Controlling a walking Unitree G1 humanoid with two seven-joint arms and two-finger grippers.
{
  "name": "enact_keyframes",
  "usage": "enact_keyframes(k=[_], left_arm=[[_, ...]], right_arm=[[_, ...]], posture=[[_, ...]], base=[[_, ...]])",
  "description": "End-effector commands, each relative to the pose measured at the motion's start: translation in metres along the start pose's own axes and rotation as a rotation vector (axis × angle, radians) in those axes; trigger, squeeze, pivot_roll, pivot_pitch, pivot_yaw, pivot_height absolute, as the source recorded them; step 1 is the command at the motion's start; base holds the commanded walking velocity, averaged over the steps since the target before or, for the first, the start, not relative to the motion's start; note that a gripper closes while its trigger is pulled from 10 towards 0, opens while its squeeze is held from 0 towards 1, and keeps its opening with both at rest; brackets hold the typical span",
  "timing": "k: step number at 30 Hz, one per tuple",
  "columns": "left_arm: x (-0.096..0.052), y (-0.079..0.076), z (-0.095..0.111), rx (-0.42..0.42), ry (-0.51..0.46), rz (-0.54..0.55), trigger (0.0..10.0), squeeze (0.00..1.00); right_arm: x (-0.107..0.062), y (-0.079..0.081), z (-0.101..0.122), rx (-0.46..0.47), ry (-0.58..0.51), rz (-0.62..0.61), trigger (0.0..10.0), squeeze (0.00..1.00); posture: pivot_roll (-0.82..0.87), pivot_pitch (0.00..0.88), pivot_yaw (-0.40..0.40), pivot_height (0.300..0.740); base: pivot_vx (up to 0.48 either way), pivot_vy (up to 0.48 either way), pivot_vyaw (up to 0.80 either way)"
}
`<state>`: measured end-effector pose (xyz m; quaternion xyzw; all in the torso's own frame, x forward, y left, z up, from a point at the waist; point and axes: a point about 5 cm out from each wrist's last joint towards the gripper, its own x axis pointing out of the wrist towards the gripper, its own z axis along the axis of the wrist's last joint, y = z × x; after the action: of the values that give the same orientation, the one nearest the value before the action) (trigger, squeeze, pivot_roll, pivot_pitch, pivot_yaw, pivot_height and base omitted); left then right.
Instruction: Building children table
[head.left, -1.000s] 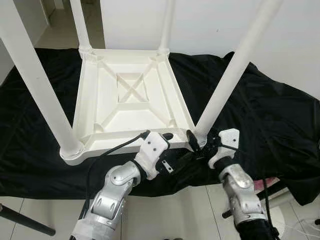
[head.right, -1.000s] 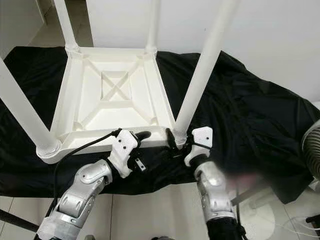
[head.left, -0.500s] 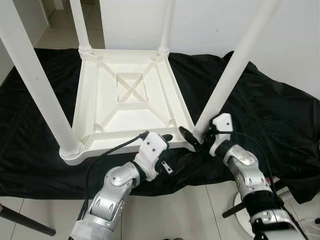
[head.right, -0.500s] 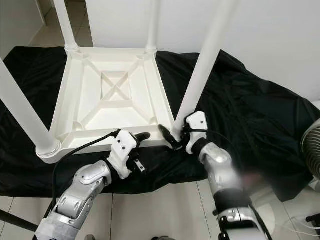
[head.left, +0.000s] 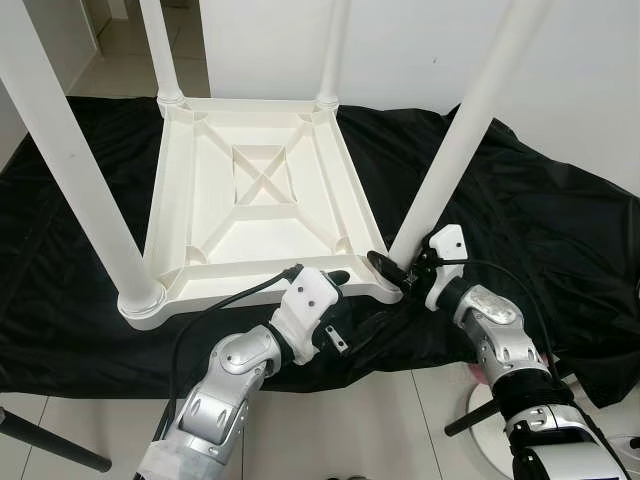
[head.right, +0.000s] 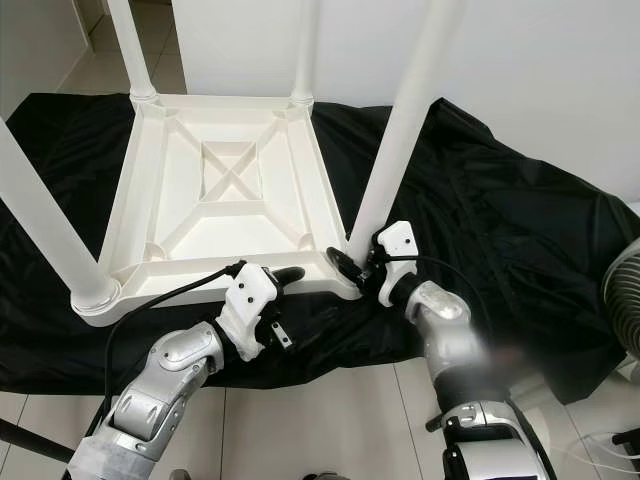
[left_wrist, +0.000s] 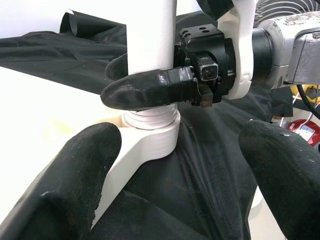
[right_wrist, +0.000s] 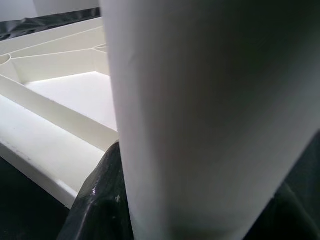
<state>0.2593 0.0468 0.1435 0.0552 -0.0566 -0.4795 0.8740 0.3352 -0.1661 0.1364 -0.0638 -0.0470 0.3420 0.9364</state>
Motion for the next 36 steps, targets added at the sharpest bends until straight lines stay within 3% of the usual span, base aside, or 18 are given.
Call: enact_keyframes(k=[1,13,16,18,19,21,24,34,35,36], left_arm=[[0.000,-0.004,-0.002,-0.006,0.010,-0.028,10.0,0.00],[0.000,-0.006,-0.003,-0.003,0.012,-0.024,10.0,0.00],[-0.001,-0.006,-0.003,0.000,0.014,-0.024,10.0,0.00],[-0.001,-0.006,-0.003,0.000,0.014,-0.024,10.0,0.00],[-0.002,-0.006,-0.003,0.001,0.015,-0.026,10.0,0.00],[-0.002,-0.006,-0.003,0.001,0.015,-0.026,10.0,0.00],[-0.001,-0.006,-0.003,0.004,0.016,-0.025,10.0,0.00],[0.000,-0.007,-0.003,0.006,0.014,-0.023,10.0,0.00],[-0.001,-0.006,-0.003,0.007,0.014,-0.024,10.0,0.00],[-0.001,-0.006,-0.003,0.007,0.014,-0.024,10.0,0.00]], right_arm=[[-0.008,0.002,-0.010,0.022,0.030,-0.021,10.0,0.00],[-0.006,0.005,-0.009,0.092,0.025,-0.334,10.0,0.00],[-0.005,0.014,-0.002,0.141,0.001,-0.616,10.0,0.00],[-0.005,0.014,-0.002,0.141,0.001,-0.616,10.0,0.00],[-0.004,0.022,-0.001,0.152,0.000,-0.720,10.0,0.00],[-0.004,0.022,-0.001,0.152,0.000,-0.720,10.0,0.00],[-0.001,0.033,-0.002,0.181,0.000,-0.907,10.0,0.00],[0.006,0.037,0.004,0.215,-0.017,-0.920,10.0,0.00],[0.006,0.038,0.006,0.230,-0.037,-0.897,10.0,1.00],[0.006,0.038,0.006,0.230,-0.037,-0.897,10.0,1.00]], posture=[[-0.01,0.079,-0.077,0.740],[-0.02,0.085,-0.080,0.740],[-0.02,0.082,-0.081,0.740],[-0.02,0.082,-0.081,0.740],[-0.02,0.080,-0.082,0.740],[-0.02,0.080,-0.082,0.740],[-0.01,0.074,-0.085,0.740],[-0.01,0.067,-0.087,0.740],[-0.01,0.065,-0.087,0.740],[-0.01,0.065,-0.087,0.740]], base=[[0.000,0.000,0.00],[0.000,0.000,0.00],[0.000,0.000,0.00],[0.000,0.000,0.00],[0.000,0.000,0.00],[0.000,0.000,0.00],[0.000,0.000,0.00],[0.000,0.000,0.00],[0.000,0.000,0.00],[0.000,0.000,0.00]])
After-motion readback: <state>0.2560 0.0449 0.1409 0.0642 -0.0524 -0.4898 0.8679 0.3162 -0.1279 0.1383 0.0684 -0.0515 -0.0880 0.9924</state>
